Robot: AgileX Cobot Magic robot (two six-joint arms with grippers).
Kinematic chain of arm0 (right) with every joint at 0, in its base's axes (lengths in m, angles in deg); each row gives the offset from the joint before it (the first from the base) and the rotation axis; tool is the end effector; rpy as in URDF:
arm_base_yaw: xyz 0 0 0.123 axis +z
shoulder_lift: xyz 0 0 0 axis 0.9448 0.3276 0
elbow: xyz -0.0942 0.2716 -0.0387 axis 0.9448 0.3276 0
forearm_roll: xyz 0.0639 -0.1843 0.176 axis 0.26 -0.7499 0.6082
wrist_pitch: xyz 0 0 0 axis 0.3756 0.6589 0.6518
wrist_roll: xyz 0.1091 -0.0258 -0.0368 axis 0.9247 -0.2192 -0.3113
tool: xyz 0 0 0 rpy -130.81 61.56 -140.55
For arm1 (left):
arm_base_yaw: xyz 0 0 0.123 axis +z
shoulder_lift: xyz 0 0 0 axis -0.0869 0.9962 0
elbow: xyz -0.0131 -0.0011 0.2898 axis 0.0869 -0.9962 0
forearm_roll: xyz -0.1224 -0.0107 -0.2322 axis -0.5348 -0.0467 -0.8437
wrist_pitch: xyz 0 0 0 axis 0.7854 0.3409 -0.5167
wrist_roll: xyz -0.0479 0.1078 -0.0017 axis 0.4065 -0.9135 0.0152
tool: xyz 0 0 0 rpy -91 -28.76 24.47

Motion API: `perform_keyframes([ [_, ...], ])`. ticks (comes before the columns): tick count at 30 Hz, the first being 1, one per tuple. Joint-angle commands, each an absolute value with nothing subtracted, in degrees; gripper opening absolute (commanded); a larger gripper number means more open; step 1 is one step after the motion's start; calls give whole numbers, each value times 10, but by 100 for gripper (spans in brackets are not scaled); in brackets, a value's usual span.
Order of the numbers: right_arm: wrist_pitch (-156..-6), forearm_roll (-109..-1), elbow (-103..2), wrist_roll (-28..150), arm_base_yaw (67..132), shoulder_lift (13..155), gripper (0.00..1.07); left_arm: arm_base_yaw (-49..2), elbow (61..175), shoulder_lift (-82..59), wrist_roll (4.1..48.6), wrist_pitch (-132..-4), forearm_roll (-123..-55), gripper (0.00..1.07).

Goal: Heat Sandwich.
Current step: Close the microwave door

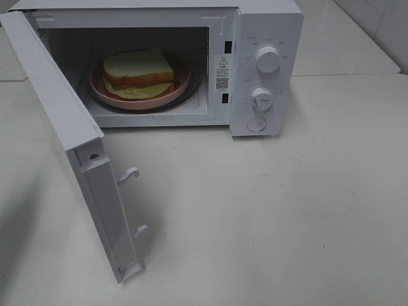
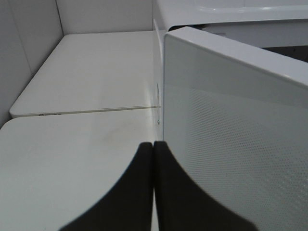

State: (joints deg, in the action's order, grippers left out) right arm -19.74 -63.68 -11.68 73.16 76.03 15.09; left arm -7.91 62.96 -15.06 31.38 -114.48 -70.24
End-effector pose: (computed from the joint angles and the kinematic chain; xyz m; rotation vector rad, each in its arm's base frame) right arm 0.0261 -0.0125 0.2778 0.0446 1.9768 -0.0311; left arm 0.2294 -0.0165 0.2120 0.1044 1.7287 -0.0466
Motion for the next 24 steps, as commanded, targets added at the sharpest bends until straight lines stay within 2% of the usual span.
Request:
perform_keyframes([
  [1, -205, -636, -116, 729, 757, 135, 76, -79, 630, -102, 317, -1209, -661, 0],
  [7, -205, -636, -116, 729, 757, 135, 76, -80, 632, -40, 327, -1251, -637, 0],
  [14, -205, -636, -116, 729, 757, 135, 76, -80, 663, 25, 395, -1299, -594, 0],
  [21, -205, -636, -116, 729, 757, 135, 76, -81, 665, 67, 404, -1338, -590, 0],
  [24, -205, -636, -116, 729, 757, 135, 76, -109, 674, 85, 402, -1341, -595, 0],
])
